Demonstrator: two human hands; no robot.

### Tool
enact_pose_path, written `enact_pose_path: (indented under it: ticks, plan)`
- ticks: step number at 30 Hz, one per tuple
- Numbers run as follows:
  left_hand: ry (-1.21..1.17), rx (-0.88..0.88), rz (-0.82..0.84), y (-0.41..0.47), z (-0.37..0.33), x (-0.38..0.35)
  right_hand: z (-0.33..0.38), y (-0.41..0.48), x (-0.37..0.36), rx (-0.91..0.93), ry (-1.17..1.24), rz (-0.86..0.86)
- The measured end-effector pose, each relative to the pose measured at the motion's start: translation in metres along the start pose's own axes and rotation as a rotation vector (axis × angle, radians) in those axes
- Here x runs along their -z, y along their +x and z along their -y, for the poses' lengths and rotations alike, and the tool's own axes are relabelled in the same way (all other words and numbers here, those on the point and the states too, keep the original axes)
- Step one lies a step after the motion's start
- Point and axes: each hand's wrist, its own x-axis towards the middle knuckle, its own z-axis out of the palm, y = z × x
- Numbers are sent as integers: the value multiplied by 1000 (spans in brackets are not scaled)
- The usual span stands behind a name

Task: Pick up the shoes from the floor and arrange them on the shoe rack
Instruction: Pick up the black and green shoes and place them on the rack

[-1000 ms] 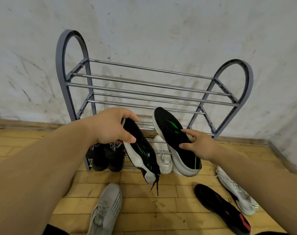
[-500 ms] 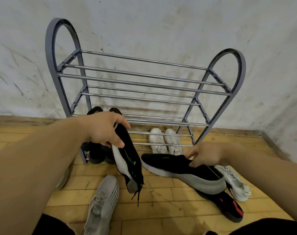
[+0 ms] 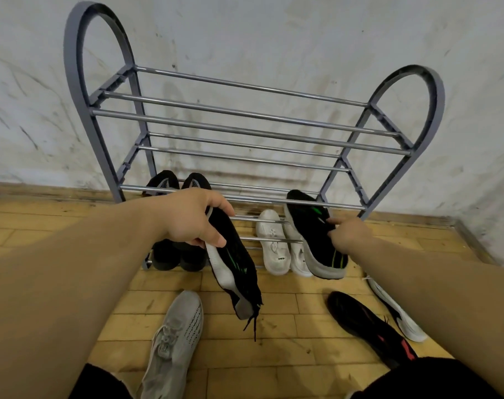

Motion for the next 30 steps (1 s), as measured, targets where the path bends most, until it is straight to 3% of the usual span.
enact_pose_path:
  ticks: [3,11,18,30]
  plan:
    - [-22,-10,7,8,0,-5,2,7,-8,-47,158,-3]
    - [-70,-33,-44,16,0,-6,-18,6,-33,-314,185,237]
    - [-19,-40,-40,18,-2,-8,-12,0,-59,-13,-172,220]
    - [-37,-68,-46,14,-3,-1,-11,15,-82,-32,-301,144]
